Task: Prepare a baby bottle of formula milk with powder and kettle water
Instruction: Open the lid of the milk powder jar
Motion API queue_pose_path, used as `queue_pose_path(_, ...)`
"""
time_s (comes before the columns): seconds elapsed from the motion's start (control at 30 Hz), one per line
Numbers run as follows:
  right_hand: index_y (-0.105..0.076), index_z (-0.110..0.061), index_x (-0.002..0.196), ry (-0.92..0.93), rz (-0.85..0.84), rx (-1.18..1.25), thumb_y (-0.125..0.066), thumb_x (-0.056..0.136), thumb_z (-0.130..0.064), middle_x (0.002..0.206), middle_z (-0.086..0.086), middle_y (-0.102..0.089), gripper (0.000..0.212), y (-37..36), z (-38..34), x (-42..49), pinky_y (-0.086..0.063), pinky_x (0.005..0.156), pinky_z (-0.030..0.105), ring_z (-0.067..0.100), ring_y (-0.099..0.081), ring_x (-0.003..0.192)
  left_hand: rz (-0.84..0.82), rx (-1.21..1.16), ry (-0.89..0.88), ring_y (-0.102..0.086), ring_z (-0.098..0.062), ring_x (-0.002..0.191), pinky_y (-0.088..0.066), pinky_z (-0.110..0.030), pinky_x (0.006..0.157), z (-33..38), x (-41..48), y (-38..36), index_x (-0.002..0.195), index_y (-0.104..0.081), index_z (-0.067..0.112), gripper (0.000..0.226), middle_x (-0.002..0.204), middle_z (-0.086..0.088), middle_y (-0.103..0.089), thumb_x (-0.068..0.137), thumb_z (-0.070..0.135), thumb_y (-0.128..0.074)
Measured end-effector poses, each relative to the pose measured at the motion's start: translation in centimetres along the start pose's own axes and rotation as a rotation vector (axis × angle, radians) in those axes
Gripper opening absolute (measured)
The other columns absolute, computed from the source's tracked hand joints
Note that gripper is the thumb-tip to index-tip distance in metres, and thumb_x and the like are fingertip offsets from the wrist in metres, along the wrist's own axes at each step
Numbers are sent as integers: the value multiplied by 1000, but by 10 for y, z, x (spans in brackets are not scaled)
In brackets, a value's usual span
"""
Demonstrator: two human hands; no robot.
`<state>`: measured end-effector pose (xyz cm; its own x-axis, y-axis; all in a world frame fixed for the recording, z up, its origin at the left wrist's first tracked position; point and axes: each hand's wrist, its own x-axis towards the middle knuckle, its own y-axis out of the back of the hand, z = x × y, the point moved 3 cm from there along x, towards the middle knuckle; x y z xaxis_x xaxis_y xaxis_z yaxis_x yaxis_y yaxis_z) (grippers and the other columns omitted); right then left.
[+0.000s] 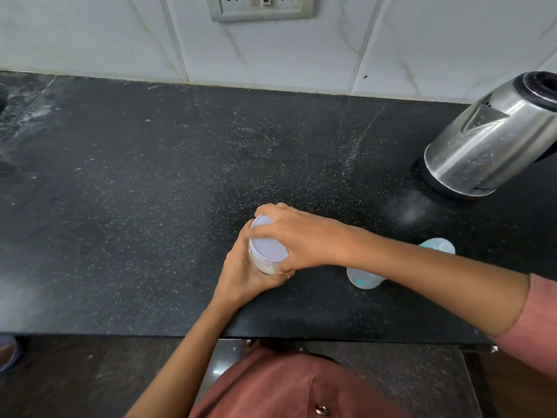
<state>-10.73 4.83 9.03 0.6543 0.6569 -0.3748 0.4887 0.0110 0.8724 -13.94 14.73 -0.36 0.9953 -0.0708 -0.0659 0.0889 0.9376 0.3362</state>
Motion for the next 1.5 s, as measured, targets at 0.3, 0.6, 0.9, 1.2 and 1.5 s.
queue_pose_path(0.3,-32,-30,137,-156,106,-131,-66,76,-35,130,3,-40,69,8,-7,-6,-34,74,34,27,-44,118,-8,1,37,-49,20,98,-38,1,73,-7,1,-2,106,-31,63,89,106,27,-55,46,26,-85)
queue_pose_path(0.6,-43,-28,131,-88,181,53,-67,76,-40,134,-2,-41,61,8,-7,-7,-31,98,29,18,-34,127,-21,-12,23,-47,20,101,-40,-2,75,-5,2,-2,112,-32,50,86,109,26,-51,39,48,-77)
queue_pose_path(0.9,-39,-28,130,-155,89,-78,-68,73,-27,127,3,-41,64,9,-9,-4,-32,71,32,26,-39,117,-19,-15,30,-50,15,102,-42,-6,75,-6,1,-2,102,-30,68,85,108,26,-54,40,42,-82)
queue_pose_path(1.2,-28,-31,139,-221,153,-22,-66,73,-52,136,3,-34,80,9,-6,-10,-40,90,38,26,-32,126,-41,-40,38,-44,23,103,-39,0,76,-6,1,-2,109,-24,66,92,111,29,-48,38,46,-79)
queue_pose_path(1.5,-37,-27,131,-70,29,-2,-67,72,-14,134,3,-33,68,5,-7,-5,-38,87,30,25,-29,126,-31,19,7,-45,20,103,-37,0,76,-10,2,-2,104,-25,70,91,110,26,-51,47,30,-84)
